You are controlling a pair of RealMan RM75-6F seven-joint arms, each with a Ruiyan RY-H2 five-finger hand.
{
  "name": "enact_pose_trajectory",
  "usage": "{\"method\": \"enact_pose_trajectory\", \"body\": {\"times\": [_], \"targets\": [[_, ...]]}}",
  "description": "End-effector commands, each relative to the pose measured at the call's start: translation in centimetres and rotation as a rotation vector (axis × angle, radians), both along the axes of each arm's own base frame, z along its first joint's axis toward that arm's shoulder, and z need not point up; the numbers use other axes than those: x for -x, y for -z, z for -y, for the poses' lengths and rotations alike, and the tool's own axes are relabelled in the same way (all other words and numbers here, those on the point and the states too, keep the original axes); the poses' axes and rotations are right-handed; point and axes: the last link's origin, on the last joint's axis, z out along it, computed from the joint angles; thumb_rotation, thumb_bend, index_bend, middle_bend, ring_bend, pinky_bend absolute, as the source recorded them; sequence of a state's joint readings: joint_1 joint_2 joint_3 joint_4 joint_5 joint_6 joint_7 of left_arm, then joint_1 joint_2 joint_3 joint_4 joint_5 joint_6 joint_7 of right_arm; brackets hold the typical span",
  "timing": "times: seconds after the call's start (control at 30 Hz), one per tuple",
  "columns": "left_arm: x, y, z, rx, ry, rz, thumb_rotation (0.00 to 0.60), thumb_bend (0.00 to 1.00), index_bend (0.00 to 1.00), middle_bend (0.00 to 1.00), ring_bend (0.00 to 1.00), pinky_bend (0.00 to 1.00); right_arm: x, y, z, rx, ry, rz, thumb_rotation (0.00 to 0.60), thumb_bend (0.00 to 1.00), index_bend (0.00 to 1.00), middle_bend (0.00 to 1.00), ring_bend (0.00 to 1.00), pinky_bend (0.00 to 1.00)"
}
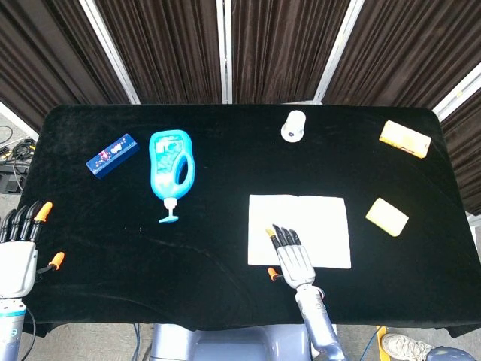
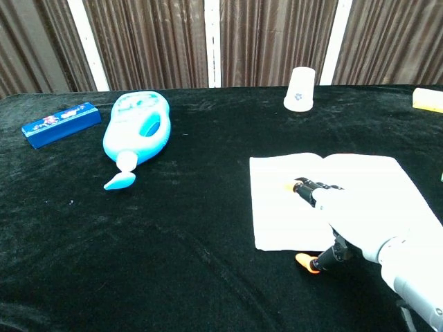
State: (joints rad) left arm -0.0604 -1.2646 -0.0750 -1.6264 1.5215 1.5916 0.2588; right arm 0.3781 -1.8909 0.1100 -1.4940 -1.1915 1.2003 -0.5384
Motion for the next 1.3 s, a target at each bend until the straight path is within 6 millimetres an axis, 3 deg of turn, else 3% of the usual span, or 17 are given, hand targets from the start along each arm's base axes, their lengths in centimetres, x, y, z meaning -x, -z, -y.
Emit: {"method": "enact_pose_trajectory", "body": {"times": [0.03,0.5,0.77,1.07,1.3], "targets": [[0.0,0.0,0.0,-0.003,0.002,0.004,0.600,0.23,0.00,0.00,0.00,0.00,0.0,0.1,0.2,0.003,0.001,-0.006,0.600,0.18,0.00,0.00,0.00,0.00],[0.0,-0.3,0.0,-0.016,0.003,0.022,0.600,0.24,0.00,0.00,0.00,0.00,0.9,0.6,1.1,0.092,-0.022,-0.042,0.600,0.17,0.00,0.00,0.00,0.00],[-0.1,-0.2,0.1,-0.018,0.012,0.025,0.600,0.24,0.00,0.00,0.00,0.00,0.3,-0.1,1.4,0.218,-0.024,0.096,0.600,0.39,0.00,0.00,0.00,0.00],[-0.2,-0.1,0.2,-0.017,0.014,0.027,0.600,0.24,0.00,0.00,0.00,0.00,0.8,-0.9,2.8,0.284,0.077,0.144,0.600,0.40,0.00,0.00,0.00,0.00],[-0.2,-0.1,0.1,-0.018,0.016,0.028,0.600,0.24,0.00,0.00,0.00,0.00,1.0,-3.0,3.5,0.429,0.124,0.196,0.600,0.45,0.00,0.00,0.00,0.00]]}}
